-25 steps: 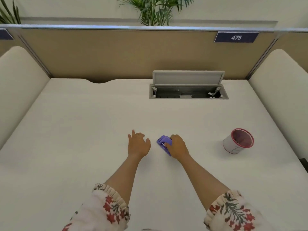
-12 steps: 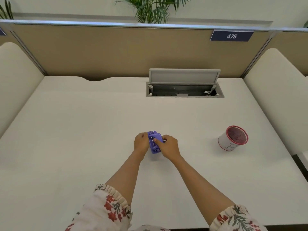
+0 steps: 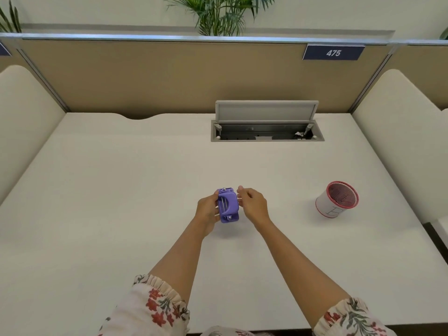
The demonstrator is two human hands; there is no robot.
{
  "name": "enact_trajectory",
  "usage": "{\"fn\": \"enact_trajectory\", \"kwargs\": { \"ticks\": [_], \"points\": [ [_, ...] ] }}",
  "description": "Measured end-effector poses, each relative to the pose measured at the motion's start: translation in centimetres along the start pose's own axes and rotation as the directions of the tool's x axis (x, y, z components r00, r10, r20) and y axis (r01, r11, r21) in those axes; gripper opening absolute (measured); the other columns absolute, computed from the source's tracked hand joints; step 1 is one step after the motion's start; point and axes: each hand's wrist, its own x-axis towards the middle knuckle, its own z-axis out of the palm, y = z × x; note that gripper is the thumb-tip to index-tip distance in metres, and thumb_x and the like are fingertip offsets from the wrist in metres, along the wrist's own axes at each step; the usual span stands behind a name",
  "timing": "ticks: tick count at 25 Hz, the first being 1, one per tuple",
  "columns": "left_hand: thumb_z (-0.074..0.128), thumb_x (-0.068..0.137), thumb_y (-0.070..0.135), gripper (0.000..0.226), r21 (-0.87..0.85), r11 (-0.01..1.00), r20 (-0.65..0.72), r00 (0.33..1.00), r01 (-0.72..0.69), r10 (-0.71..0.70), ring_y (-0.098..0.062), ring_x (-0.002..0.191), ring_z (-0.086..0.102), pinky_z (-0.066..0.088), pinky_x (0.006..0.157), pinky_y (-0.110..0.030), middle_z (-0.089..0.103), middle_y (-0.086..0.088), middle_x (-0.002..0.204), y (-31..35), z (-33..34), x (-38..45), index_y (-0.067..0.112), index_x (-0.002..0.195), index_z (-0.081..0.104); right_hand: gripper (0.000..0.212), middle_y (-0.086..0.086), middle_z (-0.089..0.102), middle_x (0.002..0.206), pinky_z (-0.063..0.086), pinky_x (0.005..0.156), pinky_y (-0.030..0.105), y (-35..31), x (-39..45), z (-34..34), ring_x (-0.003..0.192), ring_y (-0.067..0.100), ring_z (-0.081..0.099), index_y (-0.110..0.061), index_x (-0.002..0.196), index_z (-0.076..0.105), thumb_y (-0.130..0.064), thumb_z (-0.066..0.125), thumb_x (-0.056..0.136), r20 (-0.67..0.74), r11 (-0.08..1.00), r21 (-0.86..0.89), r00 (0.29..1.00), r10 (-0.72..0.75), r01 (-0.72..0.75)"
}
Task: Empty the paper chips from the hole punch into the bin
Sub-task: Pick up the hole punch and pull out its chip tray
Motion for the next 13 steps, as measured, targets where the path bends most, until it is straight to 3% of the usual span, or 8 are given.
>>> {"fn": "enact_trajectory", "kwargs": {
  "ticks": [4, 7, 10, 13],
  "points": [
    [0.054, 0.099, 0.033, 0.026, 0.03, 0.999, 0.044, 0.999, 0.023, -0.024, -0.023, 0.077, 0.067, 0.054, 0.07, -0.034, 0.071, -0.005, 0.095, 0.0, 0.3, -0.3, 0.014, 0.106, 0.071, 0.029, 0.009, 0.077, 0.1, 0.057, 0.09, 0.032, 0.4, 1.6, -0.5, 0.097, 0.025, 0.073, -0.006, 0.096, 0.077, -0.026, 0.057, 0.096, 0.119, 0.975, 0.166, 0.985, 0.128, -0.147],
    [0.055, 0.098, 0.033, 0.023, 0.047, 0.999, 0.049, 0.999, 0.011, -0.013, -0.022, 0.075, 0.066, 0.053, 0.069, -0.034, 0.071, -0.003, 0.09, 0.3, 0.3, -0.4, 0.017, 0.097, 0.072, 0.03, 0.013, 0.076, 0.105, 0.057, 0.083, 0.026, 0.3, 1.6, -1.4, 0.095, 0.023, 0.072, 0.001, 0.102, 0.074, -0.023, 0.059, 0.096, 0.217, 0.949, 0.256, 0.968, 0.129, -0.184],
    [0.055, 0.098, 0.032, 0.022, 0.044, 0.999, 0.055, 0.998, 0.007, -0.009, -0.021, 0.075, 0.065, 0.053, 0.067, -0.033, 0.071, -0.003, 0.09, 0.5, 0.4, -0.5, 0.018, 0.096, 0.072, 0.034, 0.008, 0.074, 0.097, 0.054, 0.071, 0.016, -0.1, 1.4, -1.9, 0.083, 0.016, 0.068, 0.003, 0.104, 0.073, -0.026, 0.056, 0.099, 0.259, 0.959, 0.229, 0.96, 0.108, -0.169],
    [0.056, 0.097, 0.032, 0.022, 0.035, 0.999, 0.068, 0.998, 0.011, -0.013, -0.021, 0.075, 0.065, 0.052, 0.067, -0.032, 0.07, -0.003, 0.094, 0.6, 0.6, -0.7, 0.017, 0.1, 0.072, 0.034, 0.007, 0.068, 0.088, 0.052, 0.076, 0.021, -0.5, 1.6, -2.0, 0.078, 0.017, 0.06, 0.001, 0.094, 0.072, -0.026, 0.052, 0.1, 0.266, 0.973, 0.172, 0.958, 0.106, -0.155]
  ]
}}
